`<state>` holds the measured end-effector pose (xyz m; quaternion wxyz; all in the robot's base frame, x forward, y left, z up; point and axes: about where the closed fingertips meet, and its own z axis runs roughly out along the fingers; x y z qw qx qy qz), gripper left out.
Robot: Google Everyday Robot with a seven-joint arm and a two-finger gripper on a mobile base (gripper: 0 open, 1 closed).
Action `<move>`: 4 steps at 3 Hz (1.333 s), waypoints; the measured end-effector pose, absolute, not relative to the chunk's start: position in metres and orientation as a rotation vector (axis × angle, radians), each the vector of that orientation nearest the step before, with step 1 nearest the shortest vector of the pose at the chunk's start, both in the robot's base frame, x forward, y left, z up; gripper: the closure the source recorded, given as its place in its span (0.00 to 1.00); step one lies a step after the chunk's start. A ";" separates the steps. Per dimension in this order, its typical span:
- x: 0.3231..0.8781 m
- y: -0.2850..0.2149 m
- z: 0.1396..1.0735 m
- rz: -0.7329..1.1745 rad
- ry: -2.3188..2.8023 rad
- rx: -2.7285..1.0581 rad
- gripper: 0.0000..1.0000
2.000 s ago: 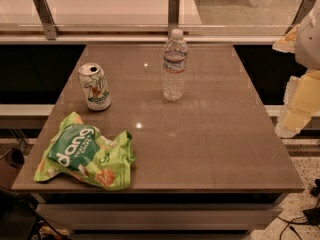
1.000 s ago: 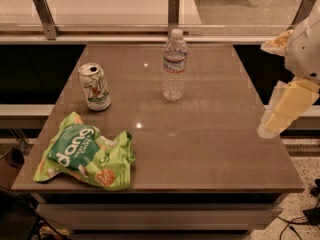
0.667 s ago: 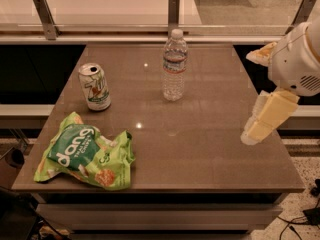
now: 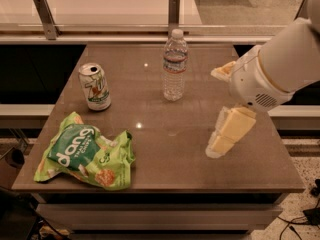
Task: Pick green rice chip bag
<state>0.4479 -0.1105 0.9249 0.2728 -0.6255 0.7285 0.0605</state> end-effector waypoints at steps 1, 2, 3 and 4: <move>0.448 -0.073 0.924 0.194 1.924 -1.683 0.00; 0.449 -0.040 0.929 0.224 1.909 -1.683 0.00; 0.443 -0.008 0.927 0.288 1.887 -1.719 0.00; 0.438 0.021 0.916 0.359 1.857 -1.751 0.00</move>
Offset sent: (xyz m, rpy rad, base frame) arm 0.0040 0.1109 0.0063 0.0860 0.0198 0.0421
